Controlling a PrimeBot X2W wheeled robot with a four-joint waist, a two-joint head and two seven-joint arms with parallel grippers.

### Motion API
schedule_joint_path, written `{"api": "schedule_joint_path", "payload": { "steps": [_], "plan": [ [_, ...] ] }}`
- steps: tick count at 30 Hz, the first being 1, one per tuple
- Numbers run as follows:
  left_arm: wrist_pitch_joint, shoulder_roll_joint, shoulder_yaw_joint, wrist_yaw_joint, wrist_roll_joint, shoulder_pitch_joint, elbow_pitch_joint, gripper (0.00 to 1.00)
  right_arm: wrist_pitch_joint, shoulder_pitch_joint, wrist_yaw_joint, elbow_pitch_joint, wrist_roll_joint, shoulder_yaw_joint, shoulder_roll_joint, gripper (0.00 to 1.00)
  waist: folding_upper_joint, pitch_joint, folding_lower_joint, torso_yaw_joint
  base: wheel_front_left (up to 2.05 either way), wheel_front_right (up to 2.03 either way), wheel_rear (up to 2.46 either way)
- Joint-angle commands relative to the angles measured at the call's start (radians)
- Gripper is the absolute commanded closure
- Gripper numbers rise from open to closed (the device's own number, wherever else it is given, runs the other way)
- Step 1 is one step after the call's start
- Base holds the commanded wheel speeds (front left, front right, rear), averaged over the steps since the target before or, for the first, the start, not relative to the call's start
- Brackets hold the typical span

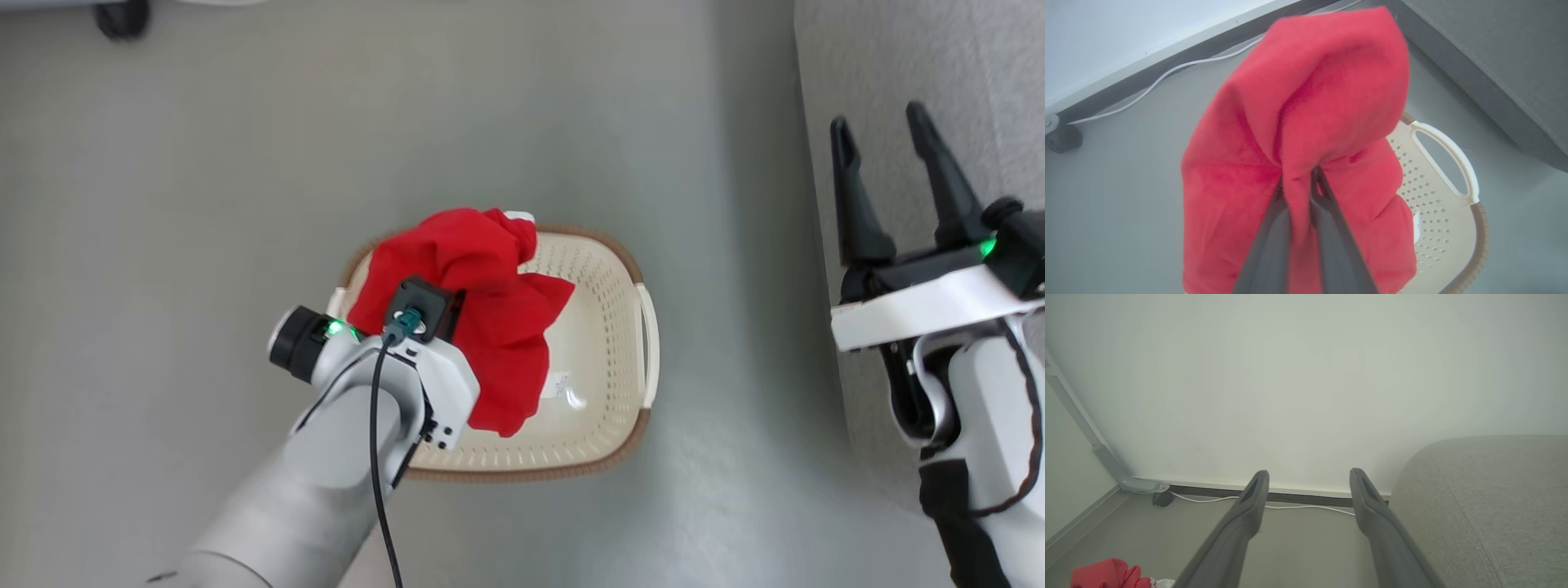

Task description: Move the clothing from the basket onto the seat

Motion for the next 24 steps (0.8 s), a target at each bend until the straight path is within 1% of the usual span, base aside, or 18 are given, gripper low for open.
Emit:
{"api": "schedule_joint_path", "payload": {
  "steps": [1,6,7,11,18,24],
  "plan": [
    [-0.013,0.012,0.038,0.016,0.006,0.029,-0.035,1.0,-0.006,0.038,0.003,-0.011,0.012,0.021,0.001,0.0,0.0,-0.09,0.0,0.036,0.0,0.0,0.0],
    [-0.013,0.014,0.118,0.017,0.05,0.097,-0.116,1.0,-0.006,0.083,0.003,0.023,0.015,0.026,0.012,0.0,0.0,-0.179,0.0,0.044,0.0,0.0,0.0],
    [-0.013,0.014,0.118,0.017,0.05,0.097,-0.116,1.0,-0.006,0.083,0.003,0.023,0.015,0.026,0.012,0.0,0.0,-0.179,0.0,0.044,0.0,0.0,0.0],
    [-0.013,0.026,0.196,0.009,0.096,0.152,-0.19,1.0,-0.006,0.119,0.003,0.045,0.019,0.026,0.02,0.0,0.0,-0.241,0.0,0.05,0.0,0.0,0.0],
    [-0.013,0.044,0.327,-0.015,0.171,0.231,-0.301,1.0,-0.006,0.182,0.003,0.071,0.018,0.028,0.037,0.0,0.0,-0.328,0.0,0.059,0.0,0.0,0.0],
    [-0.013,0.049,0.413,-0.037,0.226,0.278,-0.377,1.0,-0.006,0.222,0.003,0.088,0.019,0.038,0.046,0.0,0.0,-0.376,0.0,0.058,0.0,0.0,0.0]
  ]
}}
